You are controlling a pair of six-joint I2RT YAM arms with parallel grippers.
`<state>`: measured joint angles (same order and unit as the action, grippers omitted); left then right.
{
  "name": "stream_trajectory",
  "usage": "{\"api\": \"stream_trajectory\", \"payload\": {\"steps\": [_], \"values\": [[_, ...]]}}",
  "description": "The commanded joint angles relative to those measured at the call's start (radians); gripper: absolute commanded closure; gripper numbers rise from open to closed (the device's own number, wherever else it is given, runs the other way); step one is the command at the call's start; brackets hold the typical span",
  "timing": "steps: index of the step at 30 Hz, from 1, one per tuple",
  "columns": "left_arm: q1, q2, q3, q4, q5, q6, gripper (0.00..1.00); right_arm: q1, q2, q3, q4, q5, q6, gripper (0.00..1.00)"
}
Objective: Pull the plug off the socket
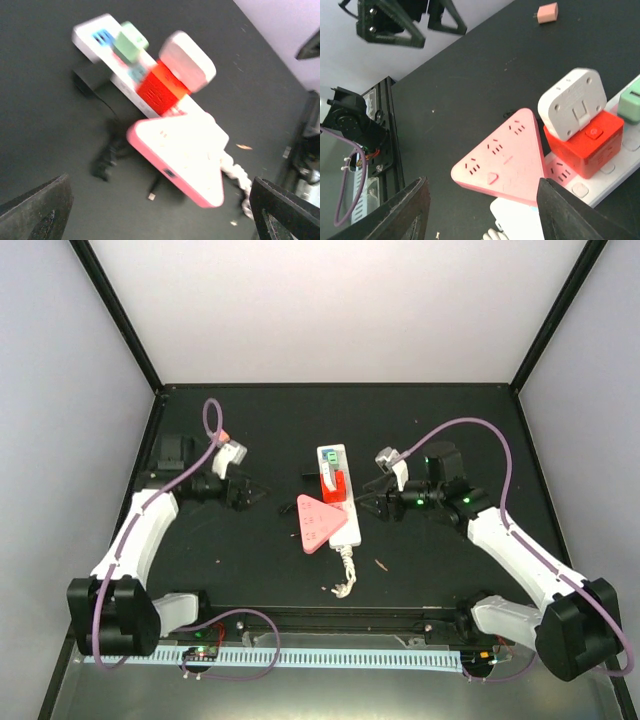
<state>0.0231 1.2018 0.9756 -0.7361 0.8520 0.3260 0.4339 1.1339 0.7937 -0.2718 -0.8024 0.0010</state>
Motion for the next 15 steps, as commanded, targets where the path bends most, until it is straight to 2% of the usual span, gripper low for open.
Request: {"api": "stream_trajectory", "payload": {"steps": [1,9,15], "values": [[-0.03,-0.09,-0.151,0.213,0.181,-0.216,0.01,-0.003,-0.024,-0.06,0.056,0.005,-0.011,0.38],[-0.037,-0.087,-0.379,0.549,0.294,-0.476,0.01,-0.003,0.002,-0.134,0.109,0.094,-0.133,0.33],[-0.049,-0.05,-0.472,0.691,0.299,-0.571,0.04,-0.002,0.028,-0.141,0.09,0.148,-0.365,0.32]]}}
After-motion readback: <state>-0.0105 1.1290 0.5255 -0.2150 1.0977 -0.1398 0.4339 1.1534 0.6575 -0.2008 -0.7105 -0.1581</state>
